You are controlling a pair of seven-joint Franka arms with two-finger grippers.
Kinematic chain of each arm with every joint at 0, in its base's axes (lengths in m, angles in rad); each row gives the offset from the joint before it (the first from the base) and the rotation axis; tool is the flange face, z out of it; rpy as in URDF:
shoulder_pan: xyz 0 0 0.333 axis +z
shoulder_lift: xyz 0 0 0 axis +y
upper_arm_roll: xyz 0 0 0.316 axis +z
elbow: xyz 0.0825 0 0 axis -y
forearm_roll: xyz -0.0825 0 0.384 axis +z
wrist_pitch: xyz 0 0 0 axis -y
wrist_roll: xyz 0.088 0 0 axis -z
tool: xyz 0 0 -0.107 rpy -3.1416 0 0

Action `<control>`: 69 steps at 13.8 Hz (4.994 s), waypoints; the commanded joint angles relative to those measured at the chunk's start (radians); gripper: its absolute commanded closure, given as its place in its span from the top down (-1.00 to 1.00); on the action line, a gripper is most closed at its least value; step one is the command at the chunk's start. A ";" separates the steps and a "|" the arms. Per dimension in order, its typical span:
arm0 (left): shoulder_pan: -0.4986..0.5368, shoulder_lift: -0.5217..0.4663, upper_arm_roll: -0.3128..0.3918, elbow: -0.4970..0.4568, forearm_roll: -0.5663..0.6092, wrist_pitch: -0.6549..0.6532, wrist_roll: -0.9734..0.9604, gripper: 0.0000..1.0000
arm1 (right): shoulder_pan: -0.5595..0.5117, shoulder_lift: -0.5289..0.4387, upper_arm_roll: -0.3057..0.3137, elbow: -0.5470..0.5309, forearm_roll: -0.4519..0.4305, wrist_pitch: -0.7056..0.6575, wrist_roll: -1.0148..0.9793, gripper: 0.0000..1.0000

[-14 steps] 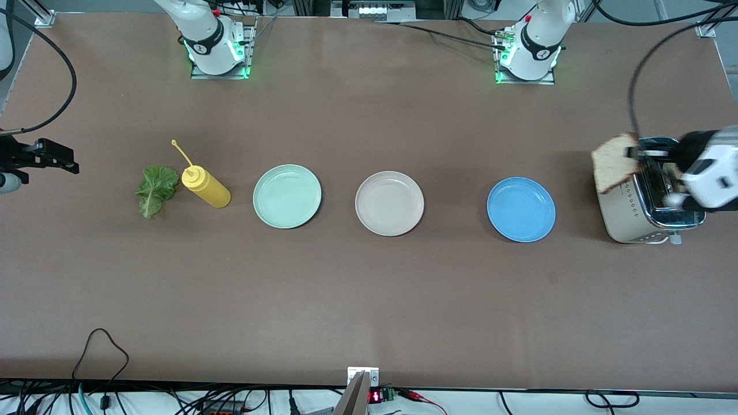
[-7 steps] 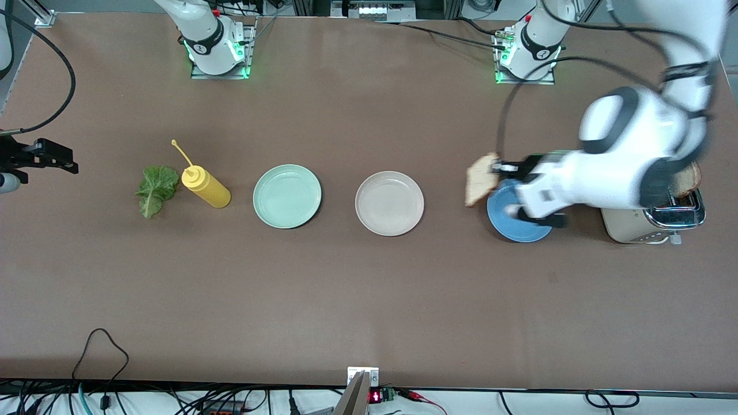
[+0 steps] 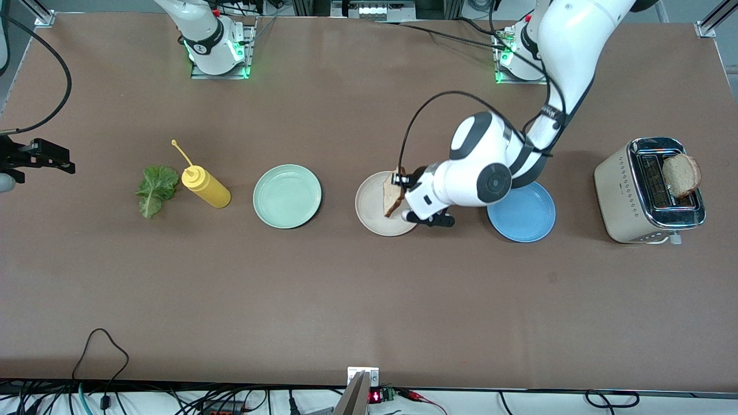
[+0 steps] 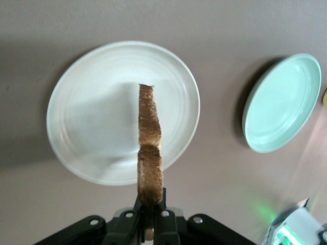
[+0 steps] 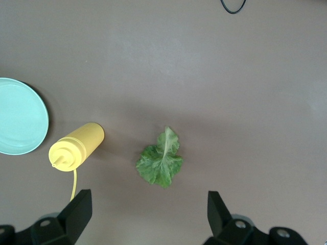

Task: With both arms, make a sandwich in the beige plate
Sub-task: 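Lower the bread onto the beige plate and open the left gripper, then withdraw the left gripper back toward the toaster, then reach the right gripper to the yellow bottle and grasp it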

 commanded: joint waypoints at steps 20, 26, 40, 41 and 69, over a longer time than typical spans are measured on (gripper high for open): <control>0.012 0.131 -0.005 0.022 -0.109 0.054 0.173 0.71 | -0.025 0.005 0.003 0.002 0.020 0.002 -0.012 1.00; 0.096 0.056 -0.003 0.082 -0.056 0.034 0.174 1.00 | -0.031 0.006 0.003 0.002 0.025 0.002 -0.010 1.00; 0.460 -0.183 -0.003 0.132 0.479 -0.222 0.173 1.00 | -0.032 0.006 0.003 0.002 0.049 0.002 0.001 1.00; 0.461 -0.189 -0.003 0.172 0.515 -0.268 0.173 1.00 | -0.032 0.006 0.003 0.002 0.049 0.000 0.002 1.00; 0.194 -0.553 0.443 -0.018 0.351 -0.382 0.245 1.00 | -0.261 0.037 0.017 -0.626 0.469 0.468 -1.267 1.00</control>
